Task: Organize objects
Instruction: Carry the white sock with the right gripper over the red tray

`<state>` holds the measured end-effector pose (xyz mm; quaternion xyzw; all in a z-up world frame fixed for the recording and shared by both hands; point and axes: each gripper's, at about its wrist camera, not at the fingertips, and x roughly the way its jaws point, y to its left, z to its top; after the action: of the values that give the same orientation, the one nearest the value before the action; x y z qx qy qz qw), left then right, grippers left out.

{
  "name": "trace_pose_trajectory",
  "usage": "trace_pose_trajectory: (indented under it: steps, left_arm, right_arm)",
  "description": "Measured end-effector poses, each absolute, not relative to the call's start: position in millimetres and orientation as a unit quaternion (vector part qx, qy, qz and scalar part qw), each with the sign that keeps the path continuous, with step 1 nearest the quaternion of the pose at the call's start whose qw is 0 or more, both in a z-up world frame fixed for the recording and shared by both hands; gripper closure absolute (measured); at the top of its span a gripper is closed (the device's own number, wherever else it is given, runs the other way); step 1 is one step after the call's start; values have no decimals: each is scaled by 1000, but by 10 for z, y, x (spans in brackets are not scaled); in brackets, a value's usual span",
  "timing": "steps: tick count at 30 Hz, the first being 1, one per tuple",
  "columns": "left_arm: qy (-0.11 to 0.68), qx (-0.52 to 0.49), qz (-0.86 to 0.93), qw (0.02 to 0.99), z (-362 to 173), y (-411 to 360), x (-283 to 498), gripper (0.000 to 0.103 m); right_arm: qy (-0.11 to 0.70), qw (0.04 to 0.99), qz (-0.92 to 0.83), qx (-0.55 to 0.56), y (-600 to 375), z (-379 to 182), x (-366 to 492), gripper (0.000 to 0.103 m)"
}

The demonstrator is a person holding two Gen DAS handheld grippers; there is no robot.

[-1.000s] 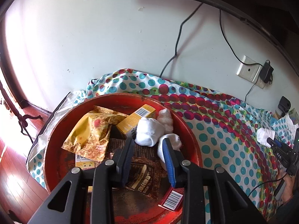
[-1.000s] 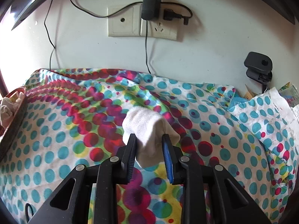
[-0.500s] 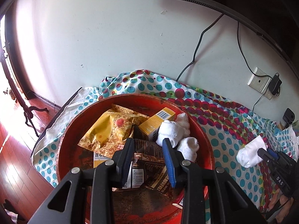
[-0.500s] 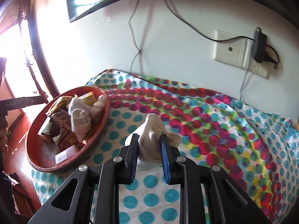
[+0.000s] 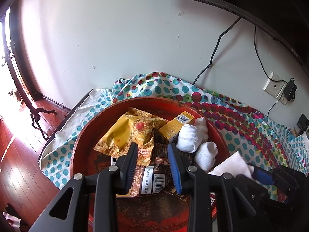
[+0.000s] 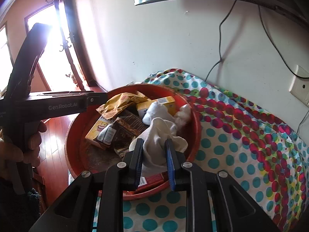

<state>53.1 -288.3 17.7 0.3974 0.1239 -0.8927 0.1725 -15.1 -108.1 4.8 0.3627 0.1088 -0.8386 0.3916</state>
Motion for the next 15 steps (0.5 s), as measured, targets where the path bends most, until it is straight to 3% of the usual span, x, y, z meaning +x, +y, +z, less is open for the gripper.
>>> trace_pose_trajectory:
  steps: [11,14,15]
  left_arm:
    - [109,403,-893,169,188,-2798,503,70]
    - [109,403,-893,169,192,-2796,497,70]
    - [108,405,-892,169,192,-2790,494,70]
  right_arm:
    - [114,379,-820,413,-1373,-150,-170,78]
    - [110,377,-820,417,-1399,-138,-194,67]
    - [109,373,-820,419,-1409,-137,-204,54]
